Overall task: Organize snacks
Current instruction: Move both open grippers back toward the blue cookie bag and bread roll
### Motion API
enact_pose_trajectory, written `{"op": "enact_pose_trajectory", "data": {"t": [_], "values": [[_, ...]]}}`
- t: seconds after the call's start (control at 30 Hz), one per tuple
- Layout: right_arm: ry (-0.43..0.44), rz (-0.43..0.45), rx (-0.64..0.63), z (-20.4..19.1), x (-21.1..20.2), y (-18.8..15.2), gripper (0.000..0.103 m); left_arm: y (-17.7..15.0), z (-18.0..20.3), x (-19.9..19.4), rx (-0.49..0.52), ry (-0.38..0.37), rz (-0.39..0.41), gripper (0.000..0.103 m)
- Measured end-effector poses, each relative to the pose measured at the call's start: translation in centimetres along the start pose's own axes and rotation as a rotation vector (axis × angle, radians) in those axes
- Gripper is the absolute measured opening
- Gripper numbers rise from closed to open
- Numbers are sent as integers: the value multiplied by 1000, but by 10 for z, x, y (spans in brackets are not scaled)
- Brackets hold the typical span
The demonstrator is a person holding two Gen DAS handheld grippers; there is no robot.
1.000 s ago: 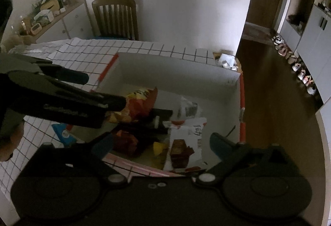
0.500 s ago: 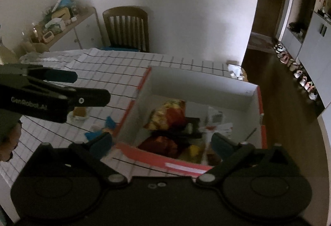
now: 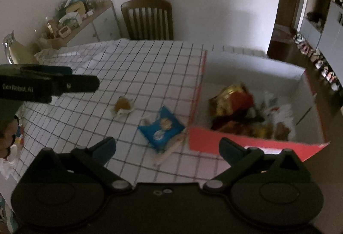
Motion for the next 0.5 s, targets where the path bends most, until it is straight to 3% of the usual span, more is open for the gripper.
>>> {"op": "enact_pose_trajectory", "data": {"t": [0.3, 0.5], "values": [[-55, -124, 36, -44, 56, -13, 95, -21, -51, 31, 19, 35, -92, 103], [-106, -215, 100, -43, 100, -17, 87, -29, -60, 70, 83, 33, -184, 103]]}}
Point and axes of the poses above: each gripper's, at about its wrist camera, not at the fingertips, and x roughly the way its jaws point, z to its right, y to its top, the point moved 3 cm from there along x, roughly the way its jaws point, and after that the axes turned 9 degrees about -z, right-handed, at the moved point
